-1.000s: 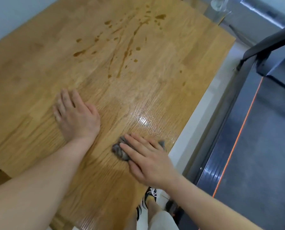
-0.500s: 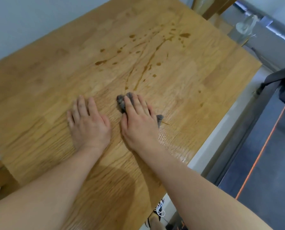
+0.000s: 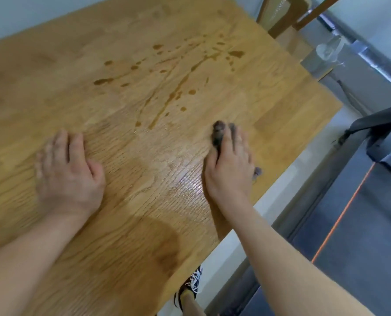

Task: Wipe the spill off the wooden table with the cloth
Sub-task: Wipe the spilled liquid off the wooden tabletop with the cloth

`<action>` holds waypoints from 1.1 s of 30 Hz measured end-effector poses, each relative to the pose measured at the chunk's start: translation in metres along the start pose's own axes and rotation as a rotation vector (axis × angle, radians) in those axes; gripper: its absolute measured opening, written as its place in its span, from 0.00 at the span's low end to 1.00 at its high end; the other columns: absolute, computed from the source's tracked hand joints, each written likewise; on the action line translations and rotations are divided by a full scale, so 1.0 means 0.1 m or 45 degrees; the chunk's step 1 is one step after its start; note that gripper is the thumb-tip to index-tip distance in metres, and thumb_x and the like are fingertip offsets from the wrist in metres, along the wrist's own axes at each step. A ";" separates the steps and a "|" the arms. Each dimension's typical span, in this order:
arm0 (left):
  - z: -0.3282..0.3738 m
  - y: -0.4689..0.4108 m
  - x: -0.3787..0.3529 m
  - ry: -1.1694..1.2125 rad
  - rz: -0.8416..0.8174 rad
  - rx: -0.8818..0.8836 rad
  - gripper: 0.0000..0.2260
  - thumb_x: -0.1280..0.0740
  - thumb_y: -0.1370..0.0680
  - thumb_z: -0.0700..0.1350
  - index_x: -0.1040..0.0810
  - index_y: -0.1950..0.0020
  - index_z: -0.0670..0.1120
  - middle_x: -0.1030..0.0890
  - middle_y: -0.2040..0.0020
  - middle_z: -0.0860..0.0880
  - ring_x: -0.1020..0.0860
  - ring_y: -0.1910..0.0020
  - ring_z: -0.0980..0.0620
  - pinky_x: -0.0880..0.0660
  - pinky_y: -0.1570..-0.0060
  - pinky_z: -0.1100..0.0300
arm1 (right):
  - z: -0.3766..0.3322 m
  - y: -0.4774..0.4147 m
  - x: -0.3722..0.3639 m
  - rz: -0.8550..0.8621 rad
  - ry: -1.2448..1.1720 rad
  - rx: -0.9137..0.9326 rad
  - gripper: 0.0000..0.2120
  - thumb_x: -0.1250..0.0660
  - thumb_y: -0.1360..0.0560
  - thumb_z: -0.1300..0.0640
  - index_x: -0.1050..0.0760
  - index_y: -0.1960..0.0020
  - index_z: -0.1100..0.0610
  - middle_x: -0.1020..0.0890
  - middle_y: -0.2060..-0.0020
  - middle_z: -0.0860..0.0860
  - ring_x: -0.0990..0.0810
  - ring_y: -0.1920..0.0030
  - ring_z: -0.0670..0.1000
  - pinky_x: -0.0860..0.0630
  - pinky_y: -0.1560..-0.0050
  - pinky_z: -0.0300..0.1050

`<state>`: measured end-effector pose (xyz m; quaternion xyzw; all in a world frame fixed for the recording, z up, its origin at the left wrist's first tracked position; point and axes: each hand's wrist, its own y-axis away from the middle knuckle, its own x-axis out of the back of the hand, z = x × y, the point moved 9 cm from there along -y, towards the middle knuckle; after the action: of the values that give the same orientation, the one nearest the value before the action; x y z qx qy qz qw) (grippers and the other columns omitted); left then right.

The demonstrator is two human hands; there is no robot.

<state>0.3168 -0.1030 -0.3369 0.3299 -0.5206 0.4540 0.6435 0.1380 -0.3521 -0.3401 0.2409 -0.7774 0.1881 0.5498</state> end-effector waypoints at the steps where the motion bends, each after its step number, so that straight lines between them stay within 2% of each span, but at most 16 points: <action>1: 0.00 0.00 0.00 -0.004 -0.006 0.012 0.23 0.42 0.22 0.43 0.37 0.27 0.42 0.39 0.25 0.39 0.43 0.26 0.39 0.48 0.27 0.42 | -0.32 0.17 -0.12 -0.047 -0.014 0.166 0.26 0.49 0.19 0.48 0.43 0.22 0.52 0.42 0.22 0.52 0.48 0.22 0.52 0.49 0.23 0.53; 4: 0.02 0.05 0.04 -0.018 0.008 0.019 0.24 0.46 0.23 0.47 0.37 0.26 0.42 0.38 0.25 0.39 0.42 0.26 0.40 0.48 0.27 0.43 | -1.00 0.55 -0.35 -0.178 -0.081 0.537 0.25 0.46 0.20 0.47 0.37 0.24 0.51 0.36 0.24 0.52 0.44 0.23 0.51 0.48 0.24 0.51; 7: 0.00 0.05 0.04 0.006 -0.017 0.045 0.26 0.49 0.23 0.50 0.37 0.26 0.44 0.38 0.25 0.41 0.42 0.25 0.42 0.49 0.26 0.46 | -0.96 0.44 -0.29 -0.248 -0.055 0.825 0.24 0.46 0.19 0.46 0.35 0.25 0.50 0.33 0.25 0.50 0.39 0.24 0.50 0.43 0.26 0.49; 8: 0.02 0.05 0.04 0.006 -0.016 0.044 0.26 0.49 0.23 0.50 0.36 0.26 0.44 0.38 0.25 0.42 0.42 0.25 0.43 0.48 0.26 0.46 | -0.74 0.27 -0.21 -0.201 -0.036 0.787 0.23 0.46 0.19 0.47 0.35 0.25 0.50 0.33 0.26 0.49 0.39 0.24 0.50 0.41 0.27 0.50; 9: 0.02 0.05 0.03 0.002 -0.006 0.036 0.26 0.49 0.23 0.50 0.36 0.27 0.44 0.37 0.25 0.42 0.41 0.26 0.42 0.47 0.26 0.45 | -0.45 0.01 -0.12 -0.139 -0.044 0.615 0.23 0.46 0.19 0.48 0.35 0.25 0.50 0.33 0.25 0.49 0.39 0.24 0.50 0.40 0.27 0.52; 11: 0.02 0.04 0.03 -0.015 0.014 0.019 0.25 0.48 0.23 0.49 0.34 0.27 0.43 0.36 0.26 0.40 0.40 0.27 0.41 0.45 0.27 0.44 | 0.09 -0.38 0.04 -0.051 -0.100 0.114 0.23 0.46 0.19 0.51 0.38 0.24 0.52 0.37 0.24 0.49 0.43 0.23 0.50 0.43 0.25 0.54; 12: 0.01 0.03 0.03 -0.022 0.015 0.019 0.25 0.48 0.23 0.49 0.34 0.27 0.42 0.36 0.26 0.40 0.39 0.27 0.41 0.45 0.27 0.43 | 0.14 -0.43 0.04 -0.032 -0.091 -0.036 0.24 0.47 0.18 0.52 0.40 0.23 0.52 0.39 0.23 0.50 0.45 0.22 0.50 0.45 0.24 0.54; 13: 0.01 0.02 0.03 -0.029 0.007 0.015 0.25 0.48 0.23 0.49 0.35 0.27 0.42 0.36 0.26 0.40 0.39 0.27 0.41 0.45 0.27 0.43 | 0.02 -0.38 0.00 -0.028 -0.079 -0.074 0.24 0.47 0.18 0.52 0.41 0.23 0.53 0.40 0.23 0.51 0.46 0.22 0.51 0.47 0.24 0.53; 15: 0.00 0.01 0.02 -0.050 -0.014 0.025 0.25 0.48 0.23 0.49 0.36 0.27 0.43 0.37 0.25 0.41 0.40 0.26 0.42 0.45 0.27 0.44 | -0.54 -0.12 -0.14 -0.061 -0.071 0.157 0.24 0.47 0.18 0.51 0.41 0.23 0.53 0.40 0.23 0.51 0.46 0.22 0.50 0.49 0.24 0.51; 18: 0.00 0.03 0.02 -0.072 -0.006 0.035 0.25 0.47 0.24 0.48 0.35 0.27 0.43 0.36 0.26 0.42 0.39 0.27 0.42 0.44 0.28 0.44 | -1.37 0.20 -0.47 -0.142 -0.094 0.543 0.24 0.46 0.20 0.49 0.36 0.25 0.52 0.35 0.24 0.51 0.42 0.23 0.50 0.46 0.25 0.51; 21: 0.01 0.01 0.03 -0.062 0.014 0.012 0.26 0.48 0.24 0.49 0.33 0.28 0.43 0.34 0.27 0.41 0.38 0.27 0.41 0.42 0.29 0.43 | -1.84 0.15 -0.65 -0.221 -0.158 0.656 0.24 0.45 0.20 0.49 0.35 0.25 0.51 0.34 0.25 0.51 0.41 0.23 0.49 0.45 0.25 0.51; 24: 0.01 0.02 0.04 -0.053 0.006 0.011 0.27 0.49 0.25 0.50 0.33 0.28 0.43 0.34 0.27 0.42 0.37 0.28 0.41 0.41 0.29 0.42 | -1.83 0.16 -0.61 -0.290 -0.191 0.761 0.23 0.44 0.21 0.50 0.34 0.26 0.50 0.33 0.25 0.49 0.41 0.24 0.48 0.45 0.25 0.50; 27: 0.05 0.04 0.04 -0.070 -0.024 -0.007 0.26 0.49 0.24 0.50 0.34 0.27 0.43 0.34 0.26 0.41 0.38 0.27 0.42 0.42 0.28 0.43 | -1.22 0.25 -0.37 -0.272 -0.149 0.707 0.23 0.44 0.21 0.50 0.33 0.26 0.49 0.33 0.26 0.46 0.40 0.24 0.45 0.45 0.24 0.47; 30: 0.00 0.01 0.04 -0.083 -0.060 0.018 0.26 0.48 0.23 0.50 0.37 0.25 0.44 0.37 0.25 0.43 0.41 0.25 0.43 0.45 0.27 0.45 | -0.71 0.19 -0.22 -0.220 -0.083 0.401 0.24 0.47 0.20 0.50 0.36 0.24 0.49 0.36 0.25 0.46 0.44 0.23 0.45 0.49 0.25 0.45; 32: 0.00 0.00 0.01 -0.078 -0.079 0.018 0.25 0.47 0.22 0.49 0.38 0.25 0.45 0.38 0.24 0.43 0.42 0.25 0.44 0.47 0.26 0.46 | -0.82 0.11 -0.25 -0.123 -0.062 0.273 0.24 0.48 0.20 0.50 0.37 0.24 0.51 0.36 0.25 0.48 0.43 0.23 0.47 0.48 0.24 0.47; 33: -0.01 0.00 0.00 -0.080 -0.084 0.020 0.25 0.47 0.23 0.49 0.38 0.25 0.45 0.38 0.24 0.43 0.42 0.25 0.44 0.47 0.26 0.46 | -1.00 0.08 -0.31 -0.111 -0.067 0.290 0.24 0.48 0.20 0.50 0.37 0.24 0.51 0.35 0.25 0.48 0.42 0.23 0.48 0.48 0.24 0.49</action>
<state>0.3167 -0.1025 -0.3374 0.3658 -0.5258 0.4261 0.6389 0.2182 -0.2852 -0.3372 0.3404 -0.7539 0.2447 0.5059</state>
